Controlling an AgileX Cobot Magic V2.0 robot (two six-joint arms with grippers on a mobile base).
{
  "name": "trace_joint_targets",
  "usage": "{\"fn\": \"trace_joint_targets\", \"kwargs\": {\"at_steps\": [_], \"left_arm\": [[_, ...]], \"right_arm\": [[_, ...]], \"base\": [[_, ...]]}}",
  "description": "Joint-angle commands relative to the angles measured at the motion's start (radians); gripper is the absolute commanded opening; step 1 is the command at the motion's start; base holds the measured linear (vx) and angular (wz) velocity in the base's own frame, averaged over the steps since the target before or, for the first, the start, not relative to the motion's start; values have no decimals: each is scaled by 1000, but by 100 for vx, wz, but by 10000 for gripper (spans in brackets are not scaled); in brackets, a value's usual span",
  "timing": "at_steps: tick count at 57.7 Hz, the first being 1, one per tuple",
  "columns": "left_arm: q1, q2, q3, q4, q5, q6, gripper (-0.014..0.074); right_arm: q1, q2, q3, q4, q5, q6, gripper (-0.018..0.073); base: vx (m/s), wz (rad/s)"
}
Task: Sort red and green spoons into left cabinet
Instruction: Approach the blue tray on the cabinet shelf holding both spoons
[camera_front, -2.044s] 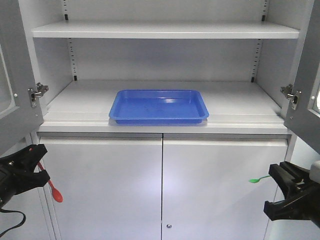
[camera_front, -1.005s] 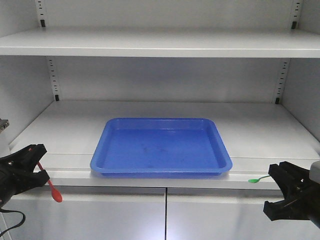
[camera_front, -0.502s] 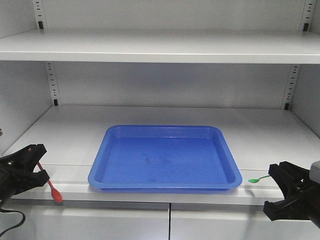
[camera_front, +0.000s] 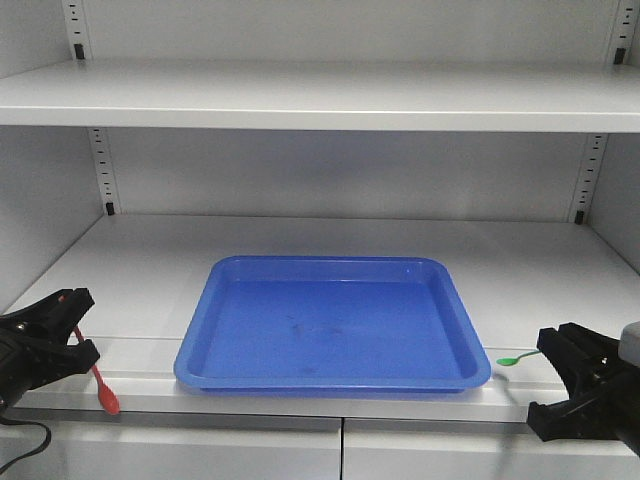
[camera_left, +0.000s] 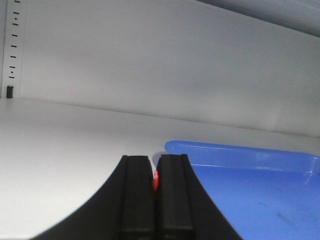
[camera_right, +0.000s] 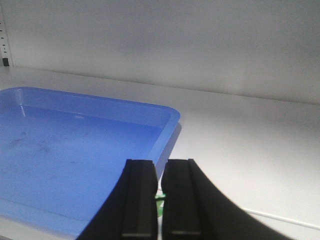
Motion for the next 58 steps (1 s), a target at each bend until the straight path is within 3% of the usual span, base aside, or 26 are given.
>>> {"fn": "trace_joint_targets", "kwargs": {"at_steps": [1, 58], "left_arm": [[-3, -32, -24, -20, -79, -6, -6], [-3, -32, -24, -20, -81, -6, -6]], "right_arm": [[-3, -19, -28, 9, -78, -3, -9], [-3, -19, -28, 9, -78, -3, -9]], "base": [[0, 0], [0, 0]]}}
